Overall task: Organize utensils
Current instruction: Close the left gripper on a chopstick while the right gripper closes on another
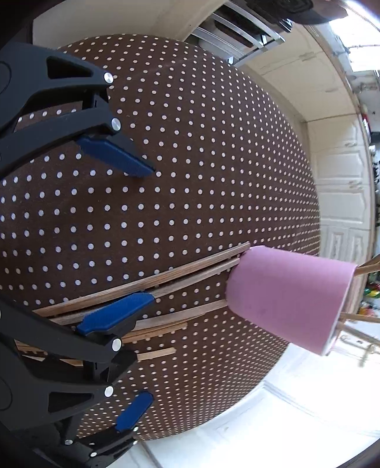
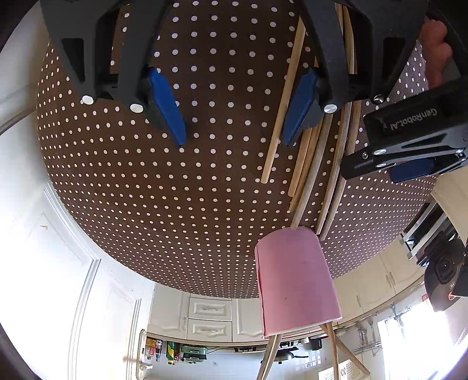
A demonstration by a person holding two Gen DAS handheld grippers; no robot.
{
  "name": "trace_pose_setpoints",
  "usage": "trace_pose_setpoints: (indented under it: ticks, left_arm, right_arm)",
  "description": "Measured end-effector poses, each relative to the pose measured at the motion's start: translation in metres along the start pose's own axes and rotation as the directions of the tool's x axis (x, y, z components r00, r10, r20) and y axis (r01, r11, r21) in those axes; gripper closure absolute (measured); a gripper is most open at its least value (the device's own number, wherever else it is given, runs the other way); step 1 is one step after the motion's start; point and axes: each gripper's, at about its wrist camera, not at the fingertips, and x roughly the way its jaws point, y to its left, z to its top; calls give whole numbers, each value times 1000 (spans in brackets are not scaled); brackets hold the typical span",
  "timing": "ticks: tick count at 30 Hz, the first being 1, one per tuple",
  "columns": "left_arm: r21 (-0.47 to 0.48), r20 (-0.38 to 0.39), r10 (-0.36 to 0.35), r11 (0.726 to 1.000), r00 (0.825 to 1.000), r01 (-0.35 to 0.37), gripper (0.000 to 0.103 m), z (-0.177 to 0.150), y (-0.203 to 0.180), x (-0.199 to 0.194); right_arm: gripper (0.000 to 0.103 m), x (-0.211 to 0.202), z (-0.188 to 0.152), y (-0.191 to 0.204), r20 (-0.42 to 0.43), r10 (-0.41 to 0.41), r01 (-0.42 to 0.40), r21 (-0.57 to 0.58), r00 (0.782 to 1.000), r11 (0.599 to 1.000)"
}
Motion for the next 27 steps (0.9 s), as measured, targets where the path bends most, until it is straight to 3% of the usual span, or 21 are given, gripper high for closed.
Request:
trace_pose_setpoints:
  ticks: [9,15,19,21,23,25,27]
  left_arm:
    - [62,-98,-6,998,995,12,30,3,3,-2]
    - [188,-144,42,982,989,-14,30,-16,1,-11]
    - [116,-118,59,992,991,-45,30,-16,9,-11]
    - [69,-86,77,995,993,-71,35,-15,13,-10]
    - [49,-53,88,995,995,-85,48,-13,16,-9]
    - [62,-19,83,995,996,-82,69,-10,10,-7]
    - [91,15,95,991,995,-96,72,-11,-1,-3]
  right_arm:
    - [35,-4,-3,0,-5,0,0,-31,1000,1000]
    - [35,-7,-5,-4,-6,15,-16,-24,1000,1000]
    - [35,-7,-5,-7,1,25,-25,-4,1000,1000]
    - [36,-9,-7,-8,1,28,-28,-4,1000,1000]
    - [42,-9,-7,-4,-1,20,-20,-25,1000,999]
    - [46,-9,-8,3,-2,17,-18,-52,1000,998]
    - [49,-9,-7,6,-2,17,-17,-64,1000,998]
